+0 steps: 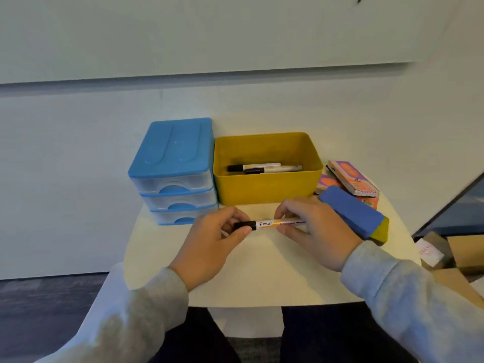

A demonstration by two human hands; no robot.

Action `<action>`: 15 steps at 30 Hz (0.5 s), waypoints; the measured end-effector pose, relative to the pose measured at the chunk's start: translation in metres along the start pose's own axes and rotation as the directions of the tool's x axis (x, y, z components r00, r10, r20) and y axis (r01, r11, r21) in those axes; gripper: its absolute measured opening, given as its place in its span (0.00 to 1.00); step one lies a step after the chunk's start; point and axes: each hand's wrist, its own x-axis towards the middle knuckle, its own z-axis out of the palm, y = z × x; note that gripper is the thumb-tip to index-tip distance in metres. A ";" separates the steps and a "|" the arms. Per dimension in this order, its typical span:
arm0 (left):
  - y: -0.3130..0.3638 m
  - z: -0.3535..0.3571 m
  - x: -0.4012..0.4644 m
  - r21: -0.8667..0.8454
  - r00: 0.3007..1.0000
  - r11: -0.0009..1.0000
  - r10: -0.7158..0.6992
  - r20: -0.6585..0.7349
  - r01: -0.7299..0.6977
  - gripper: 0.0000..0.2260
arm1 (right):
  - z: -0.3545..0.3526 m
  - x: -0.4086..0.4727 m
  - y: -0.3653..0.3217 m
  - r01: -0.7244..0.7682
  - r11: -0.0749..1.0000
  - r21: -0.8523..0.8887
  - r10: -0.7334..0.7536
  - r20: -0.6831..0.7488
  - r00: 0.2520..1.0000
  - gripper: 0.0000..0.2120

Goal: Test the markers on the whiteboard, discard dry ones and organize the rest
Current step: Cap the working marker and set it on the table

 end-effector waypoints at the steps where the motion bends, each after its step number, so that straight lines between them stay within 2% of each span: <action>1: -0.003 0.002 -0.001 0.030 1.000 1.000 0.003 0.013 -0.003 0.04 | 0.005 0.000 0.003 0.034 0.993 -0.109 -0.034 0.003 0.999 0.04; 5: -0.017 0.007 -0.004 0.251 0.996 0.964 0.084 0.012 -0.084 0.07 | 0.025 0.007 0.010 0.137 0.917 -0.374 -0.158 -0.027 0.987 0.04; 8: -0.022 0.008 -0.005 0.351 0.987 0.926 0.158 -0.016 -0.142 0.10 | 0.034 0.014 0.014 0.090 0.872 -0.481 -0.171 -0.127 0.977 0.04; 12: -0.028 0.011 -0.009 0.379 0.989 0.918 0.139 -0.040 -0.114 0.13 | 0.037 0.019 0.018 -0.027 0.878 -0.479 -0.125 -0.282 0.951 0.09; 15: -0.035 0.014 -0.011 0.387 0.991 0.918 0.116 -0.066 -0.082 0.14 | 0.043 0.017 0.018 0.000 0.900 -0.436 -0.134 -0.275 0.952 0.13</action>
